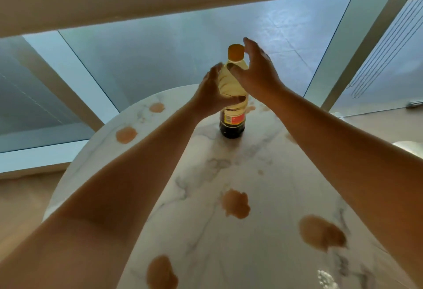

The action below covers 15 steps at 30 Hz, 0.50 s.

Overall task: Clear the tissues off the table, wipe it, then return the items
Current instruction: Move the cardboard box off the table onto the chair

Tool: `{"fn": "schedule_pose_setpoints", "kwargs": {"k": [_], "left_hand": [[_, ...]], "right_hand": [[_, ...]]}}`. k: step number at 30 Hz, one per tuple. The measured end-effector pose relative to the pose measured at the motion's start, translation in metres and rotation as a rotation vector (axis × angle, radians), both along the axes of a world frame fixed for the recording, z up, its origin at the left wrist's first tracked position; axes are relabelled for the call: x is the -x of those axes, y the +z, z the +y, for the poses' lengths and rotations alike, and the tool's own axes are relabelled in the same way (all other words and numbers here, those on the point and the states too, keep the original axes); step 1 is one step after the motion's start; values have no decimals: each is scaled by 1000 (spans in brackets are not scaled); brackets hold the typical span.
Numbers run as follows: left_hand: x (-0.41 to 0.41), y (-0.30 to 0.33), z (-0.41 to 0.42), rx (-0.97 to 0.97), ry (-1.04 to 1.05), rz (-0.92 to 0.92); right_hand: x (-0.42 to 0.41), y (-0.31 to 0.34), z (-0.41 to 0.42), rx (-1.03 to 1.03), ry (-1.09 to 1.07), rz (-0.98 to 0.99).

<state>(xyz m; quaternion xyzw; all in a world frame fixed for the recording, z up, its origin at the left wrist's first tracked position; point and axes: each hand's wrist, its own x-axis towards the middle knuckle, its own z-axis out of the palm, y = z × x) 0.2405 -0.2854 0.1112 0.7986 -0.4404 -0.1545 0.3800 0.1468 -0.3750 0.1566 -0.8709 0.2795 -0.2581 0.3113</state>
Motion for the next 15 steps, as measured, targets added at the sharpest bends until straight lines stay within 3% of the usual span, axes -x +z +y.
{"fn": "schedule_pose_setpoints", "kwargs": {"k": [7, 15], "left_hand": [[6, -12, 1, 142, 150, 82], [10, 24, 92, 249, 233, 50]], "right_hand": [[-14, 2, 2, 146, 44, 2], [-19, 33, 85, 150, 179, -149]]}}
